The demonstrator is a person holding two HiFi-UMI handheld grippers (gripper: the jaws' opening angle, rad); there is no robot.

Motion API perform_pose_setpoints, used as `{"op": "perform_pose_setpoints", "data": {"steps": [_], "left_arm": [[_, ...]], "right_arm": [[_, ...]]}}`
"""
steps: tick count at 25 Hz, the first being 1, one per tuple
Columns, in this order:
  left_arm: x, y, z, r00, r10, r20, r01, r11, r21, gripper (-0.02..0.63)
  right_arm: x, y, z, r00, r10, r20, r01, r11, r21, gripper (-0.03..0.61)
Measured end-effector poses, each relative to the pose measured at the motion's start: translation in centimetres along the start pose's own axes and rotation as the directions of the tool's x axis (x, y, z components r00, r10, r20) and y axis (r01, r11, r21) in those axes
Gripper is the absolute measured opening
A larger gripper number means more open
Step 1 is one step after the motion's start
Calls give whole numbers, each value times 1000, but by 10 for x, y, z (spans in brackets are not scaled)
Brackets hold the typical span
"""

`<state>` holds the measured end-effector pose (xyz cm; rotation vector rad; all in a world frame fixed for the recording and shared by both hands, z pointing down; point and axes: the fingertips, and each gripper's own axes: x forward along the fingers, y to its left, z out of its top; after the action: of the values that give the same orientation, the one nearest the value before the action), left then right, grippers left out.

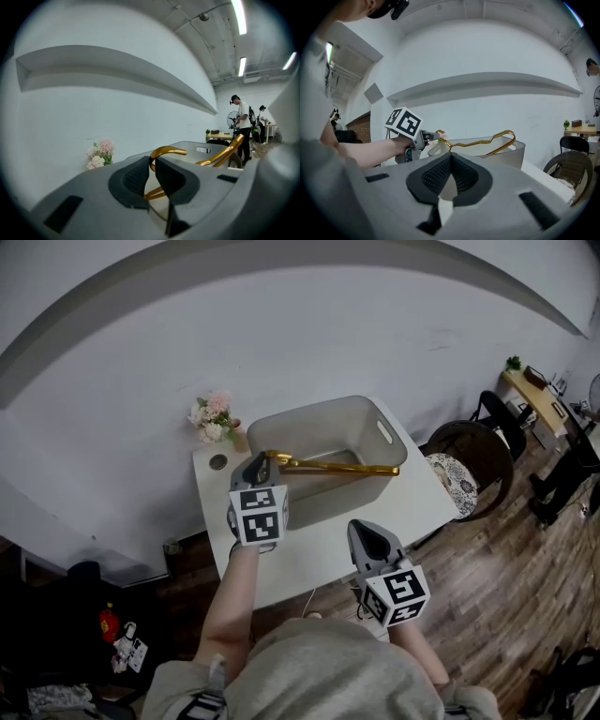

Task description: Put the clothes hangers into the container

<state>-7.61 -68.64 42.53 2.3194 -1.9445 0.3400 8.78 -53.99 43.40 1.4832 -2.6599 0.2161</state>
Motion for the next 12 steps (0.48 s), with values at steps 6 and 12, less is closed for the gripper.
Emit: {"op": "perform_pose_setpoints", "data": {"steps": [6,12], "left_arm": [[-9,1,-25,999,3,-35,-4,1000,-3,38],[-20,0,-47,997,1,-73,-1,1000,-10,38]], "right_arm": [[0,10,-4,1000,21,-5,-21,1000,3,-2],[-1,19,-7,999,34,-9,-34,999,4,-2]]}}
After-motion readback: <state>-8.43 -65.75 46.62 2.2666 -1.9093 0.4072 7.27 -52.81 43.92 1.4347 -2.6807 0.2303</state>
